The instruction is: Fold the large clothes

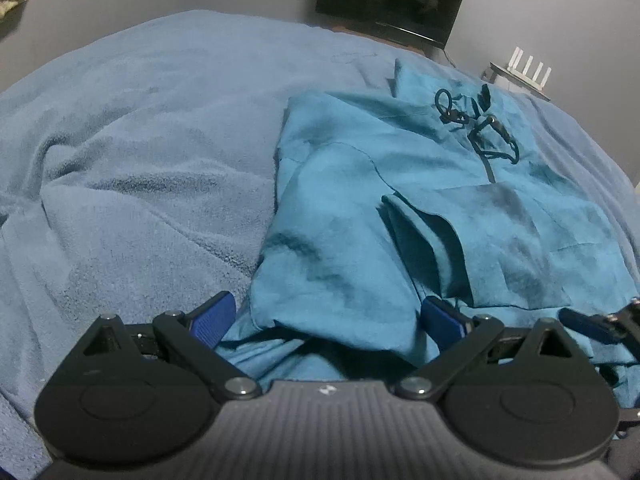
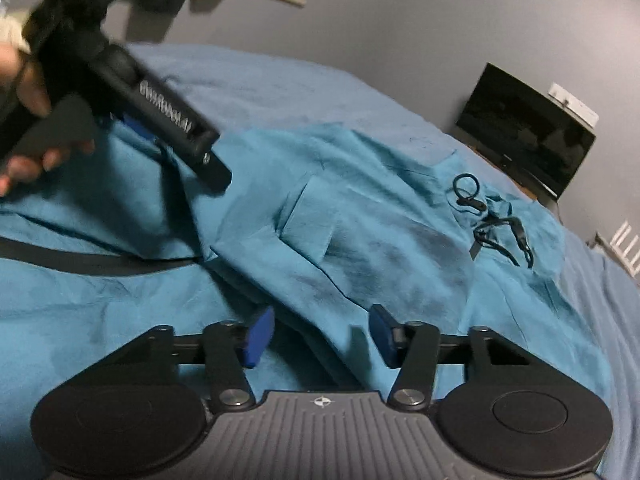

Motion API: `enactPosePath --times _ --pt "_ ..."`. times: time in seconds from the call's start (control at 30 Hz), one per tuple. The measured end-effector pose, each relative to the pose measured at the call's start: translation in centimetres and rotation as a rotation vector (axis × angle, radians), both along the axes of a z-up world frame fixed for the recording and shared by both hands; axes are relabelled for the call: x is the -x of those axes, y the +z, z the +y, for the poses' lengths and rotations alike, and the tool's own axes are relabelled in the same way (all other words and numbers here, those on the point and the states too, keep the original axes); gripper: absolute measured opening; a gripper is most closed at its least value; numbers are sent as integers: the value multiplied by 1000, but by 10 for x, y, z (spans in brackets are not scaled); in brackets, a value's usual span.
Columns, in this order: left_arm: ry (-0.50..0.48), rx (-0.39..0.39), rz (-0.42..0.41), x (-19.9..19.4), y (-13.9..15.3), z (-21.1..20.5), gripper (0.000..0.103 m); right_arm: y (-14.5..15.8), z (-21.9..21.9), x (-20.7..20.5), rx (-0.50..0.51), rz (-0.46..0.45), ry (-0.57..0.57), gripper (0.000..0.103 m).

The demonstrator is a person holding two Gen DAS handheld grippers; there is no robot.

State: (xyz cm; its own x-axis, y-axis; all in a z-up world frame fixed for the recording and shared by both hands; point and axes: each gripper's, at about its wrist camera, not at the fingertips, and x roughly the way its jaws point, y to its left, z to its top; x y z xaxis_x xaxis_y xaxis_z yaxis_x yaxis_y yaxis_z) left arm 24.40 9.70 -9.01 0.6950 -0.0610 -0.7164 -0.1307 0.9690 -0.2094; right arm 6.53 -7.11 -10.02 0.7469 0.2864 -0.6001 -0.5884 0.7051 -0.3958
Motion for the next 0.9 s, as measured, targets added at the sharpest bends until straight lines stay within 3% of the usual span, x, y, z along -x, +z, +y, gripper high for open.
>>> enactPosePath --times 0.03,0.07,0.1,0.2,0.33,0.43,0.5,0.63,0.73,0.8,0.9 --pt "1 3 -1 3 2 1 99 -3 4 -2 27 -3 6 40" --pt "2 5 -3 3 2 1 99 -5 6 -6 28 5 10 17" --pt "2 6 -5 4 2 1 99 -3 5 -8 4 14 4 9" --pt "5 16 -7 3 2 1 99 16 -16 -8 -177 12 -50 2" --pt "7 17 -3 2 2 0 99 43 -75 -11 -456 -39 -270 2" --pt "6 14 0 1 1 0 99 52 -134 -16 -692 -54 -504 2" --pt "6 15 0 1 1 0 99 45 -173 -19 -831 -18 -676 3" --pt "5 10 5 1 1 0 99 9 -218 -25 -1007 108 -918 5" --pt "4 1 13 0 -1 -1 99 -10 -226 -30 -1056 167 -952 15" --pt "3 -4 17 -1 -2 -2 99 -18 -228 -37 -1087 193 -945 38" --pt "3 -14 26 -1 -3 -3 99 -29 -233 -38 -1134 187 -963 48"
